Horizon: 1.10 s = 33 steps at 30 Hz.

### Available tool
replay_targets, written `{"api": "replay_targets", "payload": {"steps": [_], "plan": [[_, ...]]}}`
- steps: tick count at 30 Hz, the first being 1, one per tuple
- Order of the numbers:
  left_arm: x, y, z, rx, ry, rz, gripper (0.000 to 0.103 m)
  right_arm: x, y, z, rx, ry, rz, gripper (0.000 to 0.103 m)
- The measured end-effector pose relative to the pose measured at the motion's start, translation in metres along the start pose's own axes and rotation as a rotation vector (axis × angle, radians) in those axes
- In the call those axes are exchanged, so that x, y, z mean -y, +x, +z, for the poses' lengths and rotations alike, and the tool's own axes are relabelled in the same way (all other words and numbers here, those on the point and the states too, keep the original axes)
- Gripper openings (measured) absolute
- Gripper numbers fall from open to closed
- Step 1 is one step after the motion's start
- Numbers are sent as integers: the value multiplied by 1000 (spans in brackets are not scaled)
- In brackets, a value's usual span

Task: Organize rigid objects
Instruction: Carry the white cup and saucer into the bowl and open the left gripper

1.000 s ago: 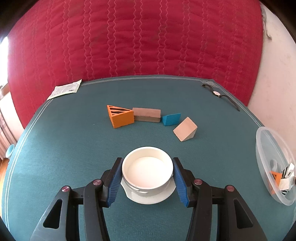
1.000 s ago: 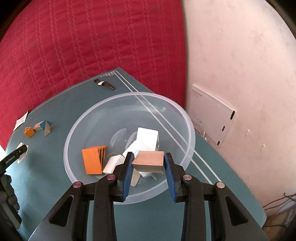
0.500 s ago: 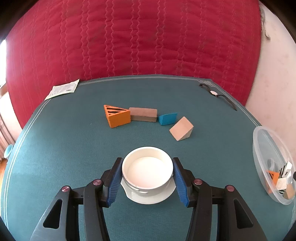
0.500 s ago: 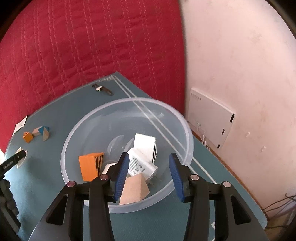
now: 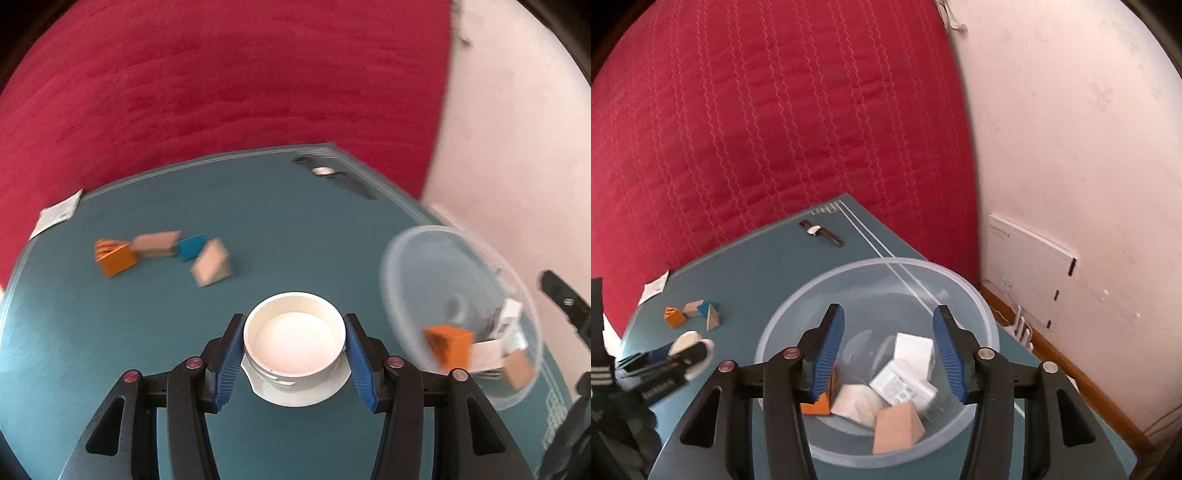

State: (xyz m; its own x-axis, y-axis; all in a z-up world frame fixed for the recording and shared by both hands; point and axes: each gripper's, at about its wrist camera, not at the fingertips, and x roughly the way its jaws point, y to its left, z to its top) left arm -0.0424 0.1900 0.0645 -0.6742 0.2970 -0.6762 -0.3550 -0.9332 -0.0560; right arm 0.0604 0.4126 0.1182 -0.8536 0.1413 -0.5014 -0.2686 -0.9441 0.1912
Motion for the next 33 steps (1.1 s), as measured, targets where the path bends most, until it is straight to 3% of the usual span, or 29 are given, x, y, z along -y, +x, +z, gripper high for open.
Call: {"api": "replay_targets", "payload": {"steps": [16, 17, 18, 20, 33], "plan": [[66, 16, 10, 14, 115, -133, 55, 3, 8, 0, -12, 40, -22, 52], [68, 17, 11, 12, 119, -140, 63, 3, 8, 0, -11, 40, -22, 52], [69, 18, 11, 13, 122, -145, 81, 3, 9, 0, -11, 41, -23, 52], [67, 14, 10, 42, 120, -135, 91, 3, 9, 1, -12, 42, -22, 52], [25, 6, 0, 47, 42, -39, 91, -16, 5, -6, -40, -21, 32, 52]]}}
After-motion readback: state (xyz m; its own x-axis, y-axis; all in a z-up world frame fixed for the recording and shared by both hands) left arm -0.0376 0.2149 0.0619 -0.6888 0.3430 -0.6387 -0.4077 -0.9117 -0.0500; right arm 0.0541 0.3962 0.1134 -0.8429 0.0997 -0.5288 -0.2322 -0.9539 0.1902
